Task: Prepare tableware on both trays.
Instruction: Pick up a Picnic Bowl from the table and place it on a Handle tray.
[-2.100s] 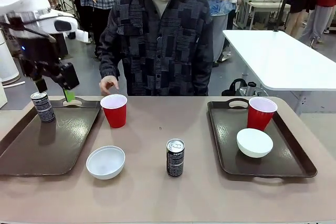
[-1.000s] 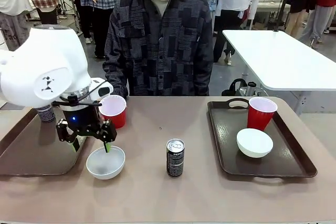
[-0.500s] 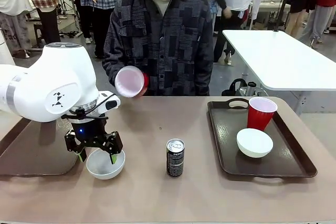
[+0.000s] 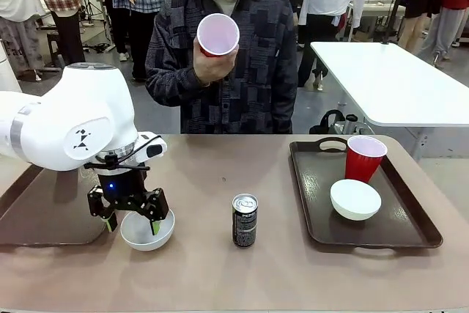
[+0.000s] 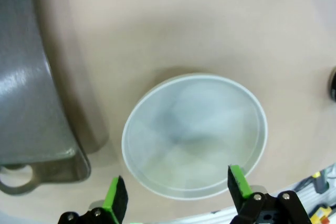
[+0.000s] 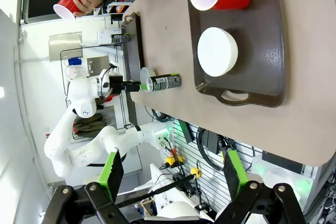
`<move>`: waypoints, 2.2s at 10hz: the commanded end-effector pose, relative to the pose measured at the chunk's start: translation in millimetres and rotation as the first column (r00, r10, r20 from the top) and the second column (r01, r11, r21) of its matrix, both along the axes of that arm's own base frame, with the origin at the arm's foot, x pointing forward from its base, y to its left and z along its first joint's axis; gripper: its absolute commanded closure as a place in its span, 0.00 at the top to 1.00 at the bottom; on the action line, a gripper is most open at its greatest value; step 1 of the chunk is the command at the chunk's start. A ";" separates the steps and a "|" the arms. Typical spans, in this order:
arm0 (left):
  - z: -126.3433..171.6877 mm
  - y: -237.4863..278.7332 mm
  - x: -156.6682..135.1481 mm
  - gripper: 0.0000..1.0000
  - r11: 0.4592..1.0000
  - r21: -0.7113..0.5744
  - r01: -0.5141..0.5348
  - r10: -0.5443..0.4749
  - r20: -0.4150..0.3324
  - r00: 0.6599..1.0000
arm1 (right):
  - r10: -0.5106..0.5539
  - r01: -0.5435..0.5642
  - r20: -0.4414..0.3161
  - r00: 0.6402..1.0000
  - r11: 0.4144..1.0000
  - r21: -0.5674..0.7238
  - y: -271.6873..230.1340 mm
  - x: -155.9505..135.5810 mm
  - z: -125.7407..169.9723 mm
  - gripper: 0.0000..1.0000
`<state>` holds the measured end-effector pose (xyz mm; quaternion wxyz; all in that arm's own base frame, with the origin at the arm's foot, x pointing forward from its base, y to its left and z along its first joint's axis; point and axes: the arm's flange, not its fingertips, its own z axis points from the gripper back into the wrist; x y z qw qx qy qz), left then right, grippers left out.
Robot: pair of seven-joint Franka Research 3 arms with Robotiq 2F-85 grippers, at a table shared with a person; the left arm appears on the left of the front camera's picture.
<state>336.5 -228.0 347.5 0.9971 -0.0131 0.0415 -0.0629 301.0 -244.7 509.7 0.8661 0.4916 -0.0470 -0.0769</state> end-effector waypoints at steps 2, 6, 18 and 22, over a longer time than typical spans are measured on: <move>-6.6 4.6 9.5 1.00 1.000 0.018 -0.012 0.013 -0.030 0.999 | 0.000 0.000 -0.015 1.000 1.000 -0.006 0.3 -2.4 1.7 1.00; -9.7 13.7 12.0 0.16 1.000 -0.007 -0.019 0.019 0.051 0.999 | 0.000 0.000 -0.015 1.000 1.000 -0.006 0.3 -2.4 1.7 1.00; 58.5 24.2 7.4 0.00 0.986 -0.163 0.022 -0.020 0.012 1.000 | 0.000 0.000 -0.015 1.000 1.000 -0.006 0.3 -2.4 1.7 1.00; 128.5 81.2 3.9 0.00 0.985 -0.171 -0.006 0.030 0.136 0.990 | 0.000 0.000 -0.015 1.000 1.000 -0.006 0.3 -2.4 1.7 1.00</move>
